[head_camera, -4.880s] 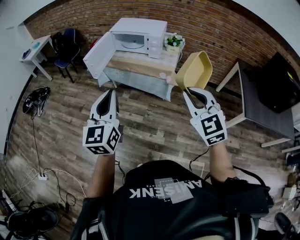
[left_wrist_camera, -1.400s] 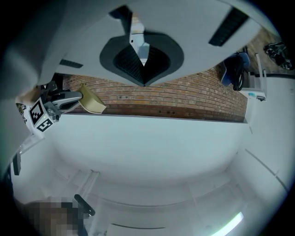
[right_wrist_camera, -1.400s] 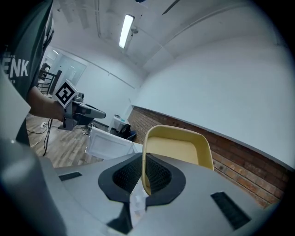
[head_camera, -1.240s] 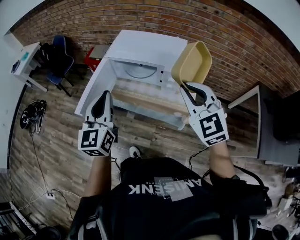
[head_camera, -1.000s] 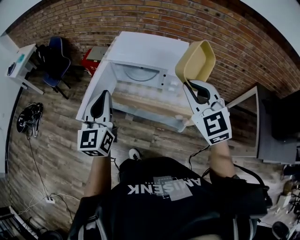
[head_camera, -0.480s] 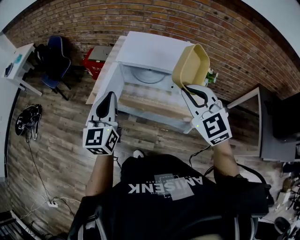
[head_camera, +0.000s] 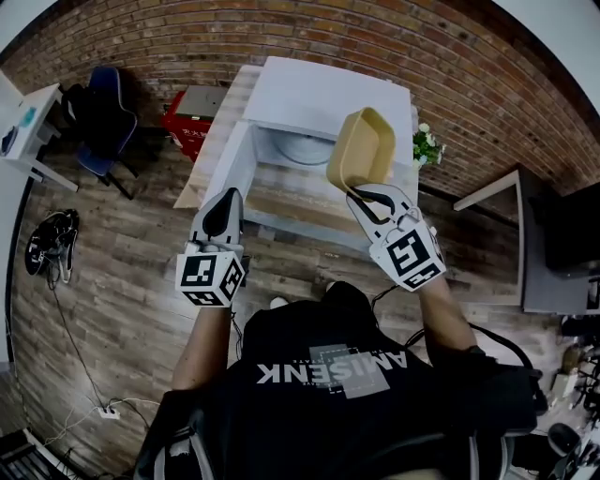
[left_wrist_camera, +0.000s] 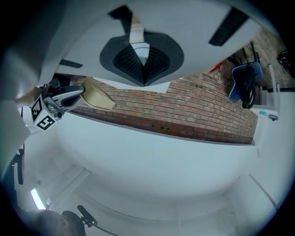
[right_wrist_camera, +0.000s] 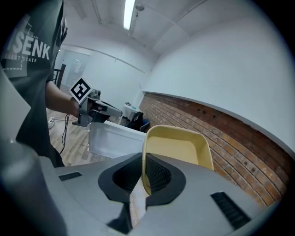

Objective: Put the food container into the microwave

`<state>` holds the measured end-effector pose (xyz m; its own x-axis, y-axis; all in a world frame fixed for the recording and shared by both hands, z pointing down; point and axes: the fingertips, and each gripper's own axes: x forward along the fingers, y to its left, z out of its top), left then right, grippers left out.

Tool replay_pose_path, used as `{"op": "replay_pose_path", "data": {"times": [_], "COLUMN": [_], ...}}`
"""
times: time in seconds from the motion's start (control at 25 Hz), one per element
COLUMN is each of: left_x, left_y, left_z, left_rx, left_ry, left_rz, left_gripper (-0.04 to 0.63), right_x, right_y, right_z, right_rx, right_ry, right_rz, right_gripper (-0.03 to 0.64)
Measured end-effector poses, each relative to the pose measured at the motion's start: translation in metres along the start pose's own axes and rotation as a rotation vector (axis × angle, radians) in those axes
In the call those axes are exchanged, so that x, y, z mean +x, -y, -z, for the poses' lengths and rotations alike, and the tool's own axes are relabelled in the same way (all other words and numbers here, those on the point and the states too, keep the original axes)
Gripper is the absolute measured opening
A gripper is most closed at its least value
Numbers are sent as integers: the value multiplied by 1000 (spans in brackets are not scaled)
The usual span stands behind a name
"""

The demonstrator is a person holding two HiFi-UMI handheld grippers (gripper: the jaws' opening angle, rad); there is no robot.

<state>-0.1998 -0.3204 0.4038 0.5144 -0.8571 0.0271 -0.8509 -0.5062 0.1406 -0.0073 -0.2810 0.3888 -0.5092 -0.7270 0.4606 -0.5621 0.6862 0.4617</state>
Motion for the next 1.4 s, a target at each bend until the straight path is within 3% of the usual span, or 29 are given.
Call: {"op": "replay_pose_path", "data": {"times": [0.28,0.52,0.72,0.96,1.4], "left_x": [17,29,28,28,28], "left_y": [-7,-13,-24,-33,-38], "left_z": [13,25,26,33,35], "left_rx": [15,6,6,-10,10], "left_ry": [-24,-51,-49,-47,-55], "left_rz": [-12,-58,-99,-136,-166], "left_gripper": [12,12,12,12,12], "right_x": [38,70,92,123,167], "right_y": [-20,-42,-58,-68,-62], "right_z": [21,42,61,91,129], "right_rx": [-67,-126,-186,-174,-178], "right_ry": [-30,-43,-72,-115,-179], "right_rz": [-146,-324,-414,-479,-475], "right_gripper": [52,52,52,52,52]}}
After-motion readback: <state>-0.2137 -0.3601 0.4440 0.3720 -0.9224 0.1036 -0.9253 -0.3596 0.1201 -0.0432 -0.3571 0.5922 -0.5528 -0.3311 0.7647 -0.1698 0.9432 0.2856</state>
